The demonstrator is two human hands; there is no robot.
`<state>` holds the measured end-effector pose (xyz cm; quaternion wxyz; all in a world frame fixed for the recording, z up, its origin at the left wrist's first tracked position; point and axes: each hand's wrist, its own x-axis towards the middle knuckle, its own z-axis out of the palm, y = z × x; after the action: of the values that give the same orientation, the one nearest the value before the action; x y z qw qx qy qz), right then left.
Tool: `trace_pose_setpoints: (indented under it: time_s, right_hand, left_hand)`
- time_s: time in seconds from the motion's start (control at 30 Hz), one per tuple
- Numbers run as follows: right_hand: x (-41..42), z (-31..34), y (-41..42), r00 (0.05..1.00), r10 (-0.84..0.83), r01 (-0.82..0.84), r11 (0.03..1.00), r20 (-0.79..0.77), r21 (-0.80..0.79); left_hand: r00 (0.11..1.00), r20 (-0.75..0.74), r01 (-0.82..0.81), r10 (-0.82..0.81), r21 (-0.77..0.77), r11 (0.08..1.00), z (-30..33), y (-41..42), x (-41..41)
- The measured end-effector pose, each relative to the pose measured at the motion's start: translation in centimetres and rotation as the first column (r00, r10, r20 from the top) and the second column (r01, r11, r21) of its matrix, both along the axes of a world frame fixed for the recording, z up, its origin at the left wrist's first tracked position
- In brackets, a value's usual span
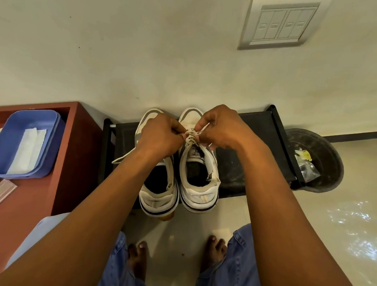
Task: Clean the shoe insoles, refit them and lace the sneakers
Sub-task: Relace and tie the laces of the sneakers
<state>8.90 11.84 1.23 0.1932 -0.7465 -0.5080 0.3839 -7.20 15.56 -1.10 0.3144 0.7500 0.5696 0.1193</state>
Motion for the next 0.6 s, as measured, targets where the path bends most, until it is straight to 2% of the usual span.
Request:
trace_pose_setpoints:
  time_s: [0.23,0.37,0.6]
  right_hand:
    - [1.0,0.0,-0.2,0.993,-0.079,0.076,0.997,0.094,0.030]
    - [1.5,-0.3,0.0,0.985,-0.132,0.131,0.991,0.114,0.008]
    - [2.6,0.3,-0.5,0.989,-0.130,0.141,0.971,0.064,-0.191]
  left_hand:
    - [0.999,0.035,-0.023,0.023,0.005,1.000,0.5,-0.1,-0.5]
    - [1.000,0.008,-0.003,0.003,0.039,0.999,0.8,-0.3,-0.8]
    - [0.997,-0.082,0.013,-0.009,0.048,0.999,1.1,-0.1,-1.1]
